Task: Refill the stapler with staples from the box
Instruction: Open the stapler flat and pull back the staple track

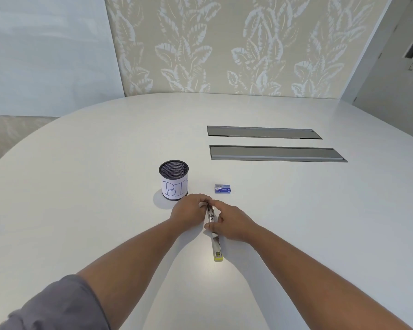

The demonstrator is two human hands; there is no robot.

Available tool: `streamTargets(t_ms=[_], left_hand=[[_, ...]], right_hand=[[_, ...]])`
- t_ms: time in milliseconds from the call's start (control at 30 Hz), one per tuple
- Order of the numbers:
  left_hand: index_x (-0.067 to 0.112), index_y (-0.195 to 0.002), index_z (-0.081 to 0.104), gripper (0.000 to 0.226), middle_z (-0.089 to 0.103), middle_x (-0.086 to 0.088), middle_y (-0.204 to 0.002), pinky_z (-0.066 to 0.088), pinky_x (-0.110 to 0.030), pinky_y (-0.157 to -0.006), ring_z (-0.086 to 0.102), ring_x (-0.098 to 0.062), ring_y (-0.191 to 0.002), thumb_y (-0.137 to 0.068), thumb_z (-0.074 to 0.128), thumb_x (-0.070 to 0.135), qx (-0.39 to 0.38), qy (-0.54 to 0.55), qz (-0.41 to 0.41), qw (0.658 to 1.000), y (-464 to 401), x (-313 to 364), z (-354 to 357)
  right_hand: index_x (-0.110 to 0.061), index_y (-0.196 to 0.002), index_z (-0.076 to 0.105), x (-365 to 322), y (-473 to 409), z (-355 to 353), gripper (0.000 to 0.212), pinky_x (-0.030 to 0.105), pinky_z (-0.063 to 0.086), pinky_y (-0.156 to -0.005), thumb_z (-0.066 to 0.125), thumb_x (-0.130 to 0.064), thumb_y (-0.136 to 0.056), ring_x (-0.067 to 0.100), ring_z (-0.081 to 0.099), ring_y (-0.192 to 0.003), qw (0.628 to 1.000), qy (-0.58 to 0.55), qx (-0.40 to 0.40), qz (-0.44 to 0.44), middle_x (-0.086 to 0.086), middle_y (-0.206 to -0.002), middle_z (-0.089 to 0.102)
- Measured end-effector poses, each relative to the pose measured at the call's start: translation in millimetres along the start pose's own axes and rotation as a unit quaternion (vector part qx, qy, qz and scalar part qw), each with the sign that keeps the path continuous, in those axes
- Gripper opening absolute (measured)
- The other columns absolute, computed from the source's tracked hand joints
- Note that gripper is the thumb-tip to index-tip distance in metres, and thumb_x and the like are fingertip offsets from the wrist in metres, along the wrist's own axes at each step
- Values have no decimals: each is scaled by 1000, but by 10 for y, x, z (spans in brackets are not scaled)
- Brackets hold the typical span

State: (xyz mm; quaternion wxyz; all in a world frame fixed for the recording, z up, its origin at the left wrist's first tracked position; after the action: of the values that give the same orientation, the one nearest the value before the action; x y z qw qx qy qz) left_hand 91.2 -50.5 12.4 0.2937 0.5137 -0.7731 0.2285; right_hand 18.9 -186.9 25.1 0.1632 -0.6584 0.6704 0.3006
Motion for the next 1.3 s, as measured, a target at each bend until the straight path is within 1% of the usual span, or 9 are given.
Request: streamTargets(t_ms=[200,300,433,500,633,733,900,1100,1300], left_hand=[[51,-101,61,31,73,22,-104,55,-34,-79,64,-6,-95,-85,52,27,-15,-28,0,999,-27,9,0],[45,-97,66,27,73,19,-105,56,-37,-82,65,-9,-98,-85,51,26,-24,-39,2,999,-45,10,7],[49,-75,62,30,71,20,-116,56,-37,-82,66,-7,-105,-84,50,23,-24,-43,6,999,-56,31,-5],[47,-77,63,28,69,21,-123,55,-36,-86,64,-6,-112,-85,50,23,-28,-45,2,999,-62,27,-1],[41,-106,72,31,61,22,-137,51,-33,-94,59,-6,-124,-88,51,26,-35,-48,-2,998,-68,21,6],[42,-105,71,33,59,23,-139,51,-32,-90,60,-7,-122,-87,51,25,-39,-47,1,998,-56,36,1],[41,-110,72,32,61,22,-136,51,-31,-90,61,-7,-121,-89,52,26,-30,-33,-5,999,-50,30,2],[42,-112,70,33,59,24,-138,50,-31,-92,60,-7,-122,-89,51,28,-28,-41,-6,999,-51,15,18],[43,-109,70,30,63,21,-135,51,-31,-89,62,-9,-118,-90,52,29,-23,-49,-1,999,-64,8,27]], right_hand=[[-49,-148,33,7,-29,-3,77,41,56,-81,74,-43,-83,11,59,-69,1000,-17,-13,1,-10,-72,63],[-47,-141,38,14,-45,-5,70,41,56,-75,75,-43,-82,13,57,-60,999,-29,-17,7,-10,-70,61],[-43,-125,45,12,-35,-7,53,36,51,-66,76,-43,-82,13,54,-54,1000,-28,-9,4,-10,-63,58],[-41,-116,47,24,-24,-3,45,33,46,-64,76,-43,-82,10,53,-55,1000,-25,3,1,-12,-61,57],[-39,-105,50,56,-3,3,36,30,40,-62,77,-44,-81,4,52,-63,999,-23,36,0,-13,-68,58],[-37,-100,48,45,13,28,36,31,40,-62,78,-39,-79,4,50,-64,997,-33,62,-7,-13,-73,56],[-38,-103,48,34,64,47,39,30,40,-70,78,-41,-78,-5,49,-71,994,-33,105,-23,-20,-105,56],[-45,-96,45,40,123,75,37,28,37,-62,76,-41,-76,0,49,-58,989,-53,137,-7,-48,-74,50],[-41,-109,54,30,122,82,39,32,49,-72,77,-36,-78,7,57,-67,988,-74,132,-7,-24,-95,59]])
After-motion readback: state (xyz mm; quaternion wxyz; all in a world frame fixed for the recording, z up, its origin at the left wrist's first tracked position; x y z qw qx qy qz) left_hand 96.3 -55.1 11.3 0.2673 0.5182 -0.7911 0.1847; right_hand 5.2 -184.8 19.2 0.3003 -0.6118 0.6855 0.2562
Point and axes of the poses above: each hand's wrist, its own y-axis away from the middle knuckle, its own z-axis out of the palm, x = y × z, the point moved 5 cm from there along -y, towards the middle knuckle
